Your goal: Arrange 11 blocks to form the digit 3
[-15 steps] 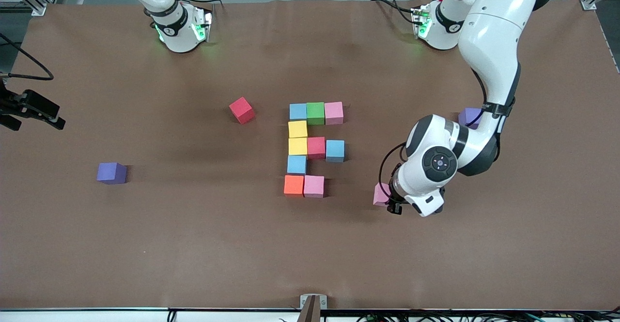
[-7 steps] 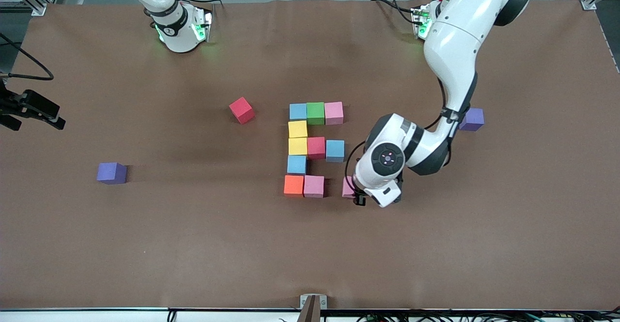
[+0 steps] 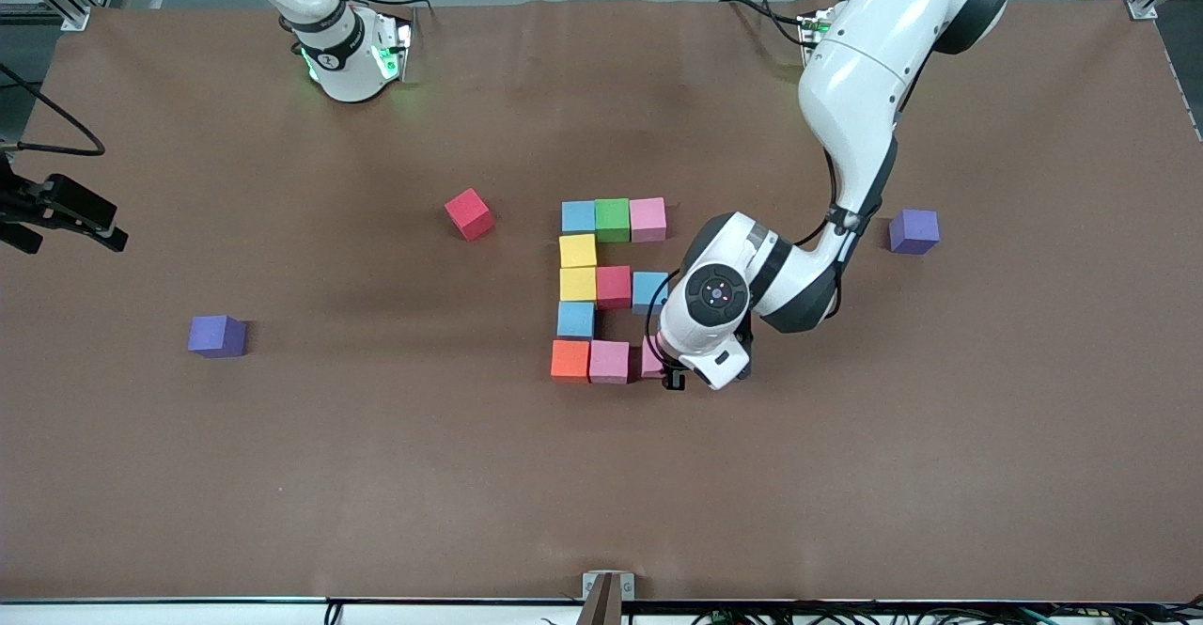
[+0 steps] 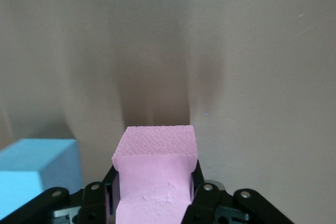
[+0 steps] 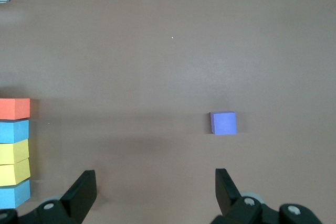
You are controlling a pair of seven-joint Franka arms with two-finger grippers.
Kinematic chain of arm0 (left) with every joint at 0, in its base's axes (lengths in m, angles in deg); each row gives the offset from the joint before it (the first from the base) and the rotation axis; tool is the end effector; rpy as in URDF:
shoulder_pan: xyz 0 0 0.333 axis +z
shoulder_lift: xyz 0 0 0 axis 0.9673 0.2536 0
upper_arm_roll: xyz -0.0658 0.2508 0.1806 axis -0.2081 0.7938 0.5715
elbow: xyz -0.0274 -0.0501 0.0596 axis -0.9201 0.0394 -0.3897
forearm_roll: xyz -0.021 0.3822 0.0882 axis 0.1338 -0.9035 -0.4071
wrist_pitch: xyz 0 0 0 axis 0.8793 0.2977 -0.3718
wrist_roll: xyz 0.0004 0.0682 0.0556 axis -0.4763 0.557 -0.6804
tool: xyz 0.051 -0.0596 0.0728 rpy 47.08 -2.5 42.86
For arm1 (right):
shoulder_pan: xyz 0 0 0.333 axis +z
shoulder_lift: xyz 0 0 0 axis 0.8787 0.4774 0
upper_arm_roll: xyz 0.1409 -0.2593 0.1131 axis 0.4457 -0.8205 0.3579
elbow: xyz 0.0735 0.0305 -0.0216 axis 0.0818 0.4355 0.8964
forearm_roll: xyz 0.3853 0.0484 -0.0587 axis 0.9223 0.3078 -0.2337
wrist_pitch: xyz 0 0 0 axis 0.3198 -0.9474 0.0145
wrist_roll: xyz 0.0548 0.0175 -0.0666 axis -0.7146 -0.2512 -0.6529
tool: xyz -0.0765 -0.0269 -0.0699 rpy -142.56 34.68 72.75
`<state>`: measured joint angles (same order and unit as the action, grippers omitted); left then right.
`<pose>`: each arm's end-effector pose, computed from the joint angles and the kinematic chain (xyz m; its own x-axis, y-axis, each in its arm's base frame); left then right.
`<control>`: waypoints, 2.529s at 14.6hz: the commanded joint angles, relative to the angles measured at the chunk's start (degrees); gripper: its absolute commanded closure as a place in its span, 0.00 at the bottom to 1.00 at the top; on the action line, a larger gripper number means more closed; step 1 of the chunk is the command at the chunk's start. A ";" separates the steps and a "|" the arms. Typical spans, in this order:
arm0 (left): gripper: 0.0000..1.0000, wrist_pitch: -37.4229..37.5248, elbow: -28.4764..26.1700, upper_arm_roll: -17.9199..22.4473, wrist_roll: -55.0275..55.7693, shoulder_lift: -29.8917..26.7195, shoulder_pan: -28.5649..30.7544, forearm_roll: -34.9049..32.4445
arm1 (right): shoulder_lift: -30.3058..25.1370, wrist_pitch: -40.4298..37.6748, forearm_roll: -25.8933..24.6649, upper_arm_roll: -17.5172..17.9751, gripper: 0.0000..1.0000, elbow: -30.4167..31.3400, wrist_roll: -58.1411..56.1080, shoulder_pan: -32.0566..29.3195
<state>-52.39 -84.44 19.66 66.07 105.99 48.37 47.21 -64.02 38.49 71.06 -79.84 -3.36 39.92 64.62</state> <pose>0.6326 -0.4154 0.2290 0.0221 0.9948 -0.0997 0.9997 -0.0227 -0.0051 0.5867 -0.0219 0.6429 0.9953 -0.0094 0.0967 -0.0056 -0.9992 -0.0387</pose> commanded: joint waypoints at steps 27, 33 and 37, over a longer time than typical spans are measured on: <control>0.00 -0.52 1.56 0.70 -1.90 -0.91 -1.98 -5.83 | -0.70 0.21 -0.70 -0.15 0.00 1.15 0.10 0.74; 0.00 14.07 1.39 0.00 -34.30 -14.70 6.01 -4.00 | -0.70 0.21 -0.97 -0.15 0.00 1.15 0.01 1.35; 0.00 22.52 0.94 0.44 -64.18 -22.88 14.96 -4.52 | -0.70 0.47 -1.23 -0.24 0.00 1.15 -0.08 1.44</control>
<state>-31.87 -80.94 20.34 13.52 86.99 59.35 42.74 -63.93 38.48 71.05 -79.84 -3.29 39.92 65.57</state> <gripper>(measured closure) 0.000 0.000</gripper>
